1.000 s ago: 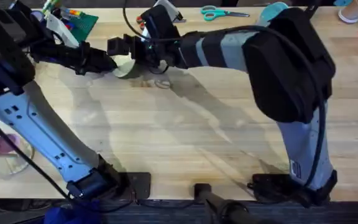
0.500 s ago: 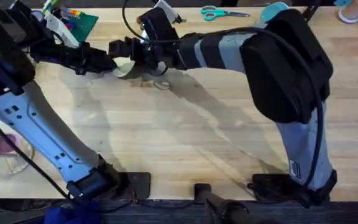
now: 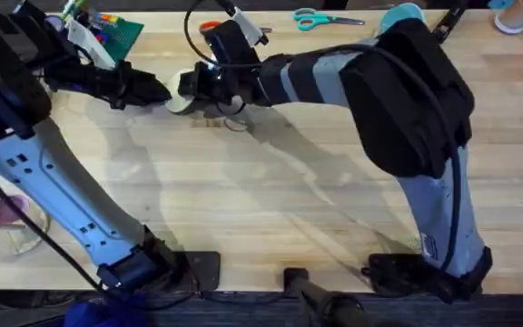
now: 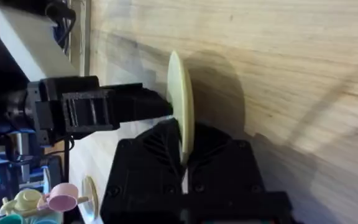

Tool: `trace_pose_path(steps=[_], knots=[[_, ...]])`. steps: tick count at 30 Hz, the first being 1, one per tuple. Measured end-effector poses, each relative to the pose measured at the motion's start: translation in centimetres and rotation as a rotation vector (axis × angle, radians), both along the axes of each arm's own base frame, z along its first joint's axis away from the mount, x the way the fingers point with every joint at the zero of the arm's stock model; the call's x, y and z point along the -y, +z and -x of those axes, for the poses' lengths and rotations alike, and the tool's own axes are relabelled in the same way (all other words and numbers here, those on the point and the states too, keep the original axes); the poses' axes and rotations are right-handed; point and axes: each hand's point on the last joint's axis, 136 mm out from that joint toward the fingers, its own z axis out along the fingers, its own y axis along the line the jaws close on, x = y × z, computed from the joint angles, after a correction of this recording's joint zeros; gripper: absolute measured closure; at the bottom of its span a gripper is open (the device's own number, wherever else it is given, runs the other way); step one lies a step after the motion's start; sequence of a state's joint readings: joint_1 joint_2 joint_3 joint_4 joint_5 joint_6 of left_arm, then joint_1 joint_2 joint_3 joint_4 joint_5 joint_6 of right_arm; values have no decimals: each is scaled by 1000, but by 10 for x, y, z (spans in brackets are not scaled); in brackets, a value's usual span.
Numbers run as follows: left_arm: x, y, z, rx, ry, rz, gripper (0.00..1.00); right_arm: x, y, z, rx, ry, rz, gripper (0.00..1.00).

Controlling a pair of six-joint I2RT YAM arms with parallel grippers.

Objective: Pick up the plates from the table one by one and place each into a slot on the dish rack.

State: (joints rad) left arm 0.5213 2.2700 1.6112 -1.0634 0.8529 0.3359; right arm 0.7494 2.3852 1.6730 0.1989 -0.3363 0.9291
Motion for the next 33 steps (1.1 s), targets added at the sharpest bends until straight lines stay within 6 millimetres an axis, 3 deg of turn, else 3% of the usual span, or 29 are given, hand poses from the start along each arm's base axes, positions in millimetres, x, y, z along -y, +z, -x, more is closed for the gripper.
trace_pose_path(steps=[15,24,28,33], knots=[[1,1,0,1,0,4,960,1,0,-1,7,4,3,971],[2,12,9,50,-93,-93,960,3,5,-5,230,152,69,972],[0,48,13,111,-121,-195,960,17,16,-19,358,199,127,973],[4,131,26,259,-123,-315,960,58,29,-39,434,221,249,971]])
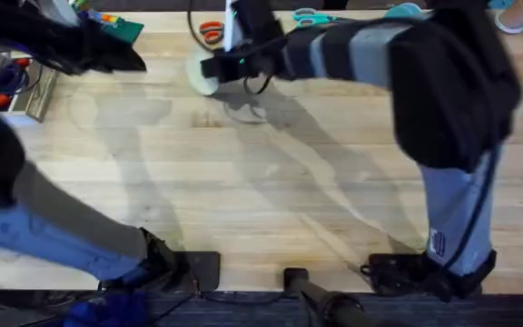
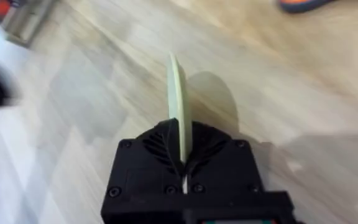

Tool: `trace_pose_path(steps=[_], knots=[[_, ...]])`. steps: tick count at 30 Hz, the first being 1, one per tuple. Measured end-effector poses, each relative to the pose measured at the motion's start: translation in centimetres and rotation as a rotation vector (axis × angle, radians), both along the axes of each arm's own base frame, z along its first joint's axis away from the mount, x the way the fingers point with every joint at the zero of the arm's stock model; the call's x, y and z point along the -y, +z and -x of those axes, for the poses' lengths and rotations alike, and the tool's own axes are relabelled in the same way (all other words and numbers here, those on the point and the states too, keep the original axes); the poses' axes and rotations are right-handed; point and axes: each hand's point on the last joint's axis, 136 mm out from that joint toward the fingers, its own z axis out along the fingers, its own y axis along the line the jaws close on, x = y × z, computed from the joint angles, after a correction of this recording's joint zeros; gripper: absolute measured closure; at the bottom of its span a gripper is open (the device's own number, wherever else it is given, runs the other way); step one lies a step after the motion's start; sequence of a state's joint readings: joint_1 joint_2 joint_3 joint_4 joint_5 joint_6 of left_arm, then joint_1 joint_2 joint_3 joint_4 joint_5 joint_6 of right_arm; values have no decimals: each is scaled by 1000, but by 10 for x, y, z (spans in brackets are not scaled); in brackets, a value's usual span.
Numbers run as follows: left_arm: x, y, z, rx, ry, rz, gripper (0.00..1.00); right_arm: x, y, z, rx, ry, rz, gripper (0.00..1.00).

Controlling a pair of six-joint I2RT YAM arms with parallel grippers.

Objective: Pick up the plates from the table one by one and place each into a slot on the dish rack.

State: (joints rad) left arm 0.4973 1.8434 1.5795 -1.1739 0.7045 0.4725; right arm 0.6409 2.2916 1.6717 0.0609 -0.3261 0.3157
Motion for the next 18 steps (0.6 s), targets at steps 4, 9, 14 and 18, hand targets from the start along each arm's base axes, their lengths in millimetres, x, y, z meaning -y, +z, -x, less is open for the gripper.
trace_pose_path(steps=[4,9,14,18], knots=[[21,57,21,103,-30,-77,961,34,32,-3,43,7,79,971],[56,97,50,153,-83,-160,961,66,103,11,133,41,125,971],[92,129,84,202,-125,-215,961,108,172,37,209,49,158,970],[111,150,114,242,-131,-235,961,152,211,57,233,22,191,970]])
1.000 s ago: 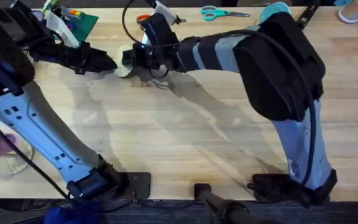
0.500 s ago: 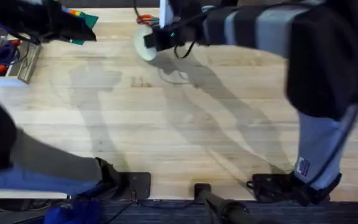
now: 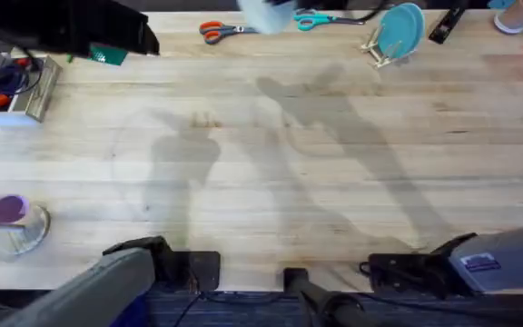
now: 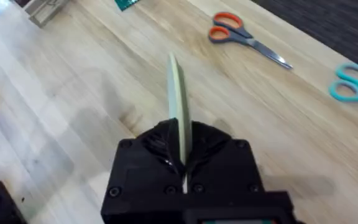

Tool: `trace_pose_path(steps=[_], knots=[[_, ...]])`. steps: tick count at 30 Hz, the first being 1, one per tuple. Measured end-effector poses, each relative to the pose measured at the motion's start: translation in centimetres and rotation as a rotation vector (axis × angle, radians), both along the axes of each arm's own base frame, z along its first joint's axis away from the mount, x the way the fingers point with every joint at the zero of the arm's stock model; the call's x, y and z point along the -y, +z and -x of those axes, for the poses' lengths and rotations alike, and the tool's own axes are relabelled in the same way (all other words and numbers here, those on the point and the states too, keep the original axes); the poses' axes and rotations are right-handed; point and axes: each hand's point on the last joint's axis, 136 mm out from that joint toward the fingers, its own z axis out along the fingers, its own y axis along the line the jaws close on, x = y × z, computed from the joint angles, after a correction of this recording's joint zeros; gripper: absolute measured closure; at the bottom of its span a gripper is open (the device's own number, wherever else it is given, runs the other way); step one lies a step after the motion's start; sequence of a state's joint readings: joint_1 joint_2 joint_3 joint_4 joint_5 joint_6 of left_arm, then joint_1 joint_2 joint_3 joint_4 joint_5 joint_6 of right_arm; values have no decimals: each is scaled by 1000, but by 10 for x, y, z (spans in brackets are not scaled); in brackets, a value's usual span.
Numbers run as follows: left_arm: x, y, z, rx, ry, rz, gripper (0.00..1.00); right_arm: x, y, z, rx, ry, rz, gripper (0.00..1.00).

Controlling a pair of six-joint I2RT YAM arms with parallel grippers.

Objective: Pick up the plates from the table one by one and place each into a slot on the dish rack.

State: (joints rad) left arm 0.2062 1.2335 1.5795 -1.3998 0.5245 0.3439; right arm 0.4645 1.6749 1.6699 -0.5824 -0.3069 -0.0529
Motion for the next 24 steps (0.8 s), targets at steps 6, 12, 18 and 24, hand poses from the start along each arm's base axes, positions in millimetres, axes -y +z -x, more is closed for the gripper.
trace_pose_path(steps=[6,12,18,24], knots=[[14,16,44,19,10,-3,963,64,34,35,9,-56,55,971],[17,21,70,26,28,-2,962,121,51,67,8,-123,111,970],[18,22,86,20,36,-7,962,167,53,86,-15,-202,159,970],[18,21,89,14,40,-9,962,192,51,90,-34,-266,176,970]])
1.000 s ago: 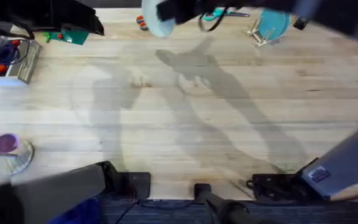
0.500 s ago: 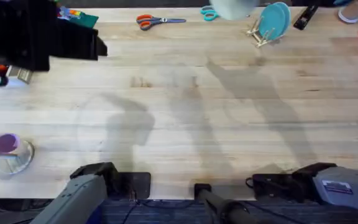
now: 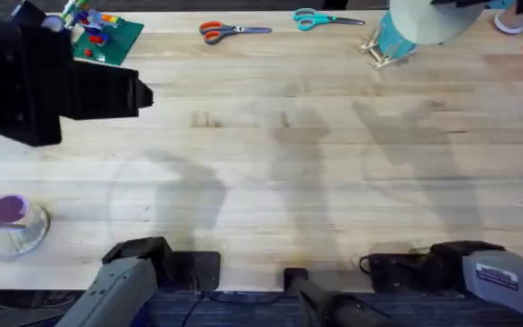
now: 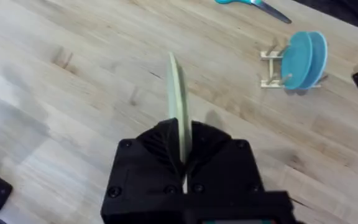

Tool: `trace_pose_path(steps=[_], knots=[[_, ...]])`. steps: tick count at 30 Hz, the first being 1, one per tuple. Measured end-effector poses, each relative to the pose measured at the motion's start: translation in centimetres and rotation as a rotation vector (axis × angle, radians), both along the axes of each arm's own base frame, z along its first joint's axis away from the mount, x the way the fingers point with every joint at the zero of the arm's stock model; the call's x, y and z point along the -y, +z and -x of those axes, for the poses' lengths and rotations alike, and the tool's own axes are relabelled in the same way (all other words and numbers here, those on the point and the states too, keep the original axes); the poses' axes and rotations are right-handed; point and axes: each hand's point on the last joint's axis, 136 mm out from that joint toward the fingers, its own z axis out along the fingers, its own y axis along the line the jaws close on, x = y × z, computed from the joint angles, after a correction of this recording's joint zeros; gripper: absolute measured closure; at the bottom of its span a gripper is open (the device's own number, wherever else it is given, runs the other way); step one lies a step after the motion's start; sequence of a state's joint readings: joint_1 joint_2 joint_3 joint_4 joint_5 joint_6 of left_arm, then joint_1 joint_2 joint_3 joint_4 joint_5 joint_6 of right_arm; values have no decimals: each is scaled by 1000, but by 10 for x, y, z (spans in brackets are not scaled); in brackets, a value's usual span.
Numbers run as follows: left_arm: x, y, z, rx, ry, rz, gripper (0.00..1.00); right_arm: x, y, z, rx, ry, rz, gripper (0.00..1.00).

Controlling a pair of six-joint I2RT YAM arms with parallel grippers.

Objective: Pick up the plates from the table one by one and place each into a slot on the dish rack.

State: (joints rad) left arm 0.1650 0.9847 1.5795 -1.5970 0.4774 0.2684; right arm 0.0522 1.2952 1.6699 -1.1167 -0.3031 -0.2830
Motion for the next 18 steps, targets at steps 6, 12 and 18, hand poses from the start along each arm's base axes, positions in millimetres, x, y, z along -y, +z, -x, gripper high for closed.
trace_pose_path(steps=[6,12,18], knots=[[0,1,-1,8,-1,-2,833,4,0,-1,2,-8,4,970],[0,1,-1,4,5,2,22,4,0,-1,2,-6,6,970],[0,1,-1,3,6,3,8,4,0,-1,4,-6,6,970]])
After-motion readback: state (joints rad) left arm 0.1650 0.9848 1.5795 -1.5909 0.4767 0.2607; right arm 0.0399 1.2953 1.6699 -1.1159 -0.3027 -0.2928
